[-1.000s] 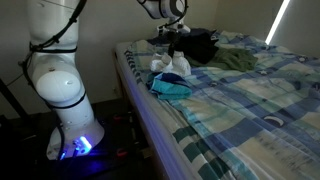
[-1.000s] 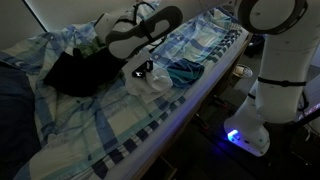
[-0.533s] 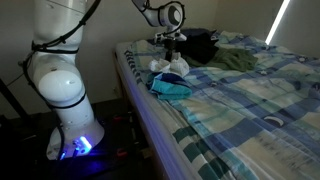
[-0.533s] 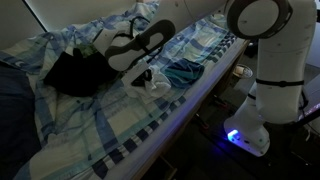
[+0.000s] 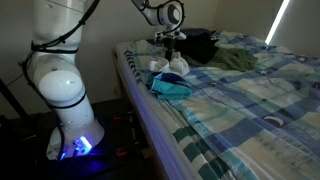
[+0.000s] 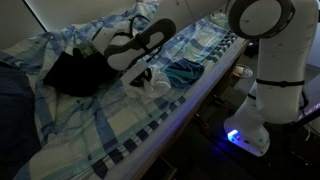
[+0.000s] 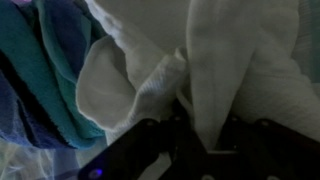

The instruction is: Move the white cloth to the right side of the bed

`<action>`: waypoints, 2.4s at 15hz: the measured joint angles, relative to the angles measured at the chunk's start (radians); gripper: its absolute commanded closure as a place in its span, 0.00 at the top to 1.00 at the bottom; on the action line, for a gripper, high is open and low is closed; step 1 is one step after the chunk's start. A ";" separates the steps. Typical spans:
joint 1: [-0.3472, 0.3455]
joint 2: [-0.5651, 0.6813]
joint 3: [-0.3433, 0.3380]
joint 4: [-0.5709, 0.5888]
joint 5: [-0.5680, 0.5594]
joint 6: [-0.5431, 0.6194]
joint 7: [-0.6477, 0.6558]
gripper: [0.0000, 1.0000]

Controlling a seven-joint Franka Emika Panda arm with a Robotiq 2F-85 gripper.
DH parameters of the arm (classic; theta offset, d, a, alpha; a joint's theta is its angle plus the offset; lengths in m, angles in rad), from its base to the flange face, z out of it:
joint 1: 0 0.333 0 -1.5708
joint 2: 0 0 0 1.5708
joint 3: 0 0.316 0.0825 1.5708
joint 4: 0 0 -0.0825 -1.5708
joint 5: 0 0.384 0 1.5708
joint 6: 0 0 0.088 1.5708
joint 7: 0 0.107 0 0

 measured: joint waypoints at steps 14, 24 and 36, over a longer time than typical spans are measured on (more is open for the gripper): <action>0.063 -0.169 0.048 -0.006 -0.005 0.016 -0.046 1.00; 0.063 -0.069 0.034 -0.008 -0.064 0.299 -0.068 1.00; 0.070 -0.035 -0.011 0.002 -0.139 0.356 -0.062 0.08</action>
